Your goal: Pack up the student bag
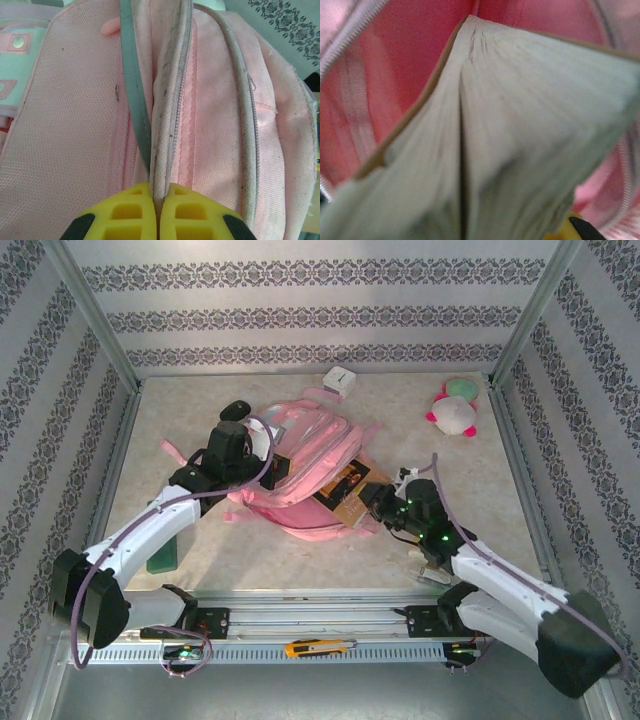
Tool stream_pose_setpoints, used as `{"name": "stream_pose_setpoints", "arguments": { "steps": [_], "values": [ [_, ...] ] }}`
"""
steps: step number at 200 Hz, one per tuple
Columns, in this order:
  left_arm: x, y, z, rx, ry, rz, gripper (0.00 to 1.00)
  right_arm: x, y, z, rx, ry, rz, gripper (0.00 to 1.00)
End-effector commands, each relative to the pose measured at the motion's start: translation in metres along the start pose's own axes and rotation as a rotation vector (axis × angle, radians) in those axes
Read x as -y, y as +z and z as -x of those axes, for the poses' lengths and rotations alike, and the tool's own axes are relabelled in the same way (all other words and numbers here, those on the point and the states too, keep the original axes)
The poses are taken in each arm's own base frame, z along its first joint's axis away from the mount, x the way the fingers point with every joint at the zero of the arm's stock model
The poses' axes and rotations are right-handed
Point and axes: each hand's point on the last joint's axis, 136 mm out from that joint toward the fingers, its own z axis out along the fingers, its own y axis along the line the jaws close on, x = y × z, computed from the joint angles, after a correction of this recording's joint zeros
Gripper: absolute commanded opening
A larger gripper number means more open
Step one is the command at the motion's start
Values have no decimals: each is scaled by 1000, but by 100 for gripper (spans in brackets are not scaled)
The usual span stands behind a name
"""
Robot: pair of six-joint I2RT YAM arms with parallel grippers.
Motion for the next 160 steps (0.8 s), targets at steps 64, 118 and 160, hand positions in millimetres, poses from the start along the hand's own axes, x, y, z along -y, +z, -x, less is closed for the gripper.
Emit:
{"name": "stream_pose_setpoints", "arguments": {
  "steps": [64, 118, 160],
  "values": [
    [29, -16, 73, 202, 23, -212, 0, -60, 80, 21, 66, 69, 254, 0],
    [30, -26, 73, 210, 29, -223, 0, -66, 134, 20, 18, 105, 300, 0],
    [32, -31, 79, 231, 32, -231, 0, -34, 167, 25, 39, 136, 213, 0]
  ]
}}
